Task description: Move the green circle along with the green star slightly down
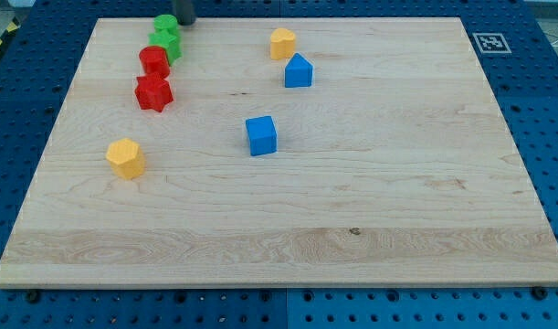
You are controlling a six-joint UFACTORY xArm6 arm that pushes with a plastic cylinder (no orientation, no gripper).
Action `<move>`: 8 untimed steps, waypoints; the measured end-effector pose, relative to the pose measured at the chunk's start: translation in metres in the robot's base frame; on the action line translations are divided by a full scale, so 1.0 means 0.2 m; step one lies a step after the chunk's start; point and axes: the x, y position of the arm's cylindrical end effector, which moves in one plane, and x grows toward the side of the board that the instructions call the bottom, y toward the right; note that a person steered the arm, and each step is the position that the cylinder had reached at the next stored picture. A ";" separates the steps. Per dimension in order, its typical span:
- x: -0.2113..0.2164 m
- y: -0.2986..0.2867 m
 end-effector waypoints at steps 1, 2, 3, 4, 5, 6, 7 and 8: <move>0.01 -0.15; 0.09 -0.18; 0.10 -0.18; 0.10 -0.18; 0.12 -0.18; 0.13 -0.17; 0.13 -0.17; 0.12 -0.26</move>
